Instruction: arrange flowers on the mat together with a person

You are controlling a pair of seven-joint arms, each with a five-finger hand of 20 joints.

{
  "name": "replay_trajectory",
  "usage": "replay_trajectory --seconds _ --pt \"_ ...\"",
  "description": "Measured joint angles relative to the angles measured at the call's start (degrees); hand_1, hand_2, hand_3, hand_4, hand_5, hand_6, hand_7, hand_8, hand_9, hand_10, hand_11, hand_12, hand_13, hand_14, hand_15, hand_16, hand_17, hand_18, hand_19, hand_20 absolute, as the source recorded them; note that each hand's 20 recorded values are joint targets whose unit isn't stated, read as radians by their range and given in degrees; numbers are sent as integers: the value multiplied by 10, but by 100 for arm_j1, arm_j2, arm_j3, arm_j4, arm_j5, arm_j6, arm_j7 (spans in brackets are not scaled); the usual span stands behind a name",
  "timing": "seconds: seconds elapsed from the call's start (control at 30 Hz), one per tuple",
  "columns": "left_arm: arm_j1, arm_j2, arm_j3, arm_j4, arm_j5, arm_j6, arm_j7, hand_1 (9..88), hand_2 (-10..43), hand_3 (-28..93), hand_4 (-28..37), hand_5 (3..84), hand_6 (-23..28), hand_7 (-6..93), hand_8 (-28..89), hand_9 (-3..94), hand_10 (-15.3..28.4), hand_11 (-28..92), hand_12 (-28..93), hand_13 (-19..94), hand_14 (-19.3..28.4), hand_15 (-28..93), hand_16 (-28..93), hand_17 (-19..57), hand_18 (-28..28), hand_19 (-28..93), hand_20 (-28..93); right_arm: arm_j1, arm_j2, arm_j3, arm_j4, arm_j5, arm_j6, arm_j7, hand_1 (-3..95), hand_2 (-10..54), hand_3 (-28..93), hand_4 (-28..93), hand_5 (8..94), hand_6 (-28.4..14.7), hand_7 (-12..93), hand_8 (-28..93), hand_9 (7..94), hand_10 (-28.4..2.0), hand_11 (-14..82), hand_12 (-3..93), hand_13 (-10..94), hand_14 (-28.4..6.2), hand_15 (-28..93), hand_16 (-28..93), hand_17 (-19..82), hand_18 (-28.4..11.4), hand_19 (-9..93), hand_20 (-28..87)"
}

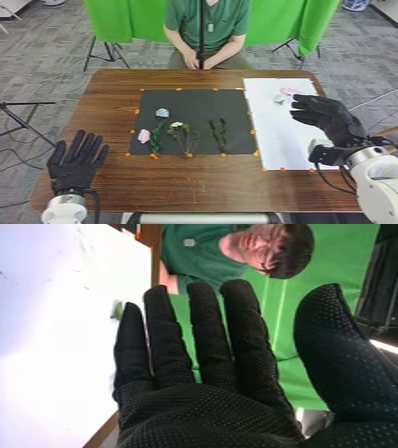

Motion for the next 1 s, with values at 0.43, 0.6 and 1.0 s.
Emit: replay_trajectory --seconds 0.43,0.6,1.0 --pt "28 -10 -2 -12 -17 1 48 245 130 760 -283 419 77 155 -118 368 136 218 46 279 140 264 -87 -72 157 401 94 -40 -50 46 -54 18 -1 1 323 39 774 -281 507 -11 192 -137 512 -116 88 131 415 -158 125 206 103 -186 398 121" --pt "43 -31 -6 -26 -13 3 45 245 130 761 -283 420 77 155 -119 369 136 218 46 279 140 263 -87 -72 158 401 94 -48 -74 51 -67 2 -10 13 330 34 773 -282 507 -10 194 -138 513 -114 88 132 418 -154 128 207 105 -187 399 122" --pt "39 -54 -9 -30 -9 14 37 251 135 758 -283 422 77 156 -119 370 137 220 45 281 140 266 -88 -72 158 403 94 -72 -88 50 -90 -23 6 18 340 34 769 -283 511 -7 200 -141 518 -113 92 134 426 -152 131 208 107 -190 407 125"
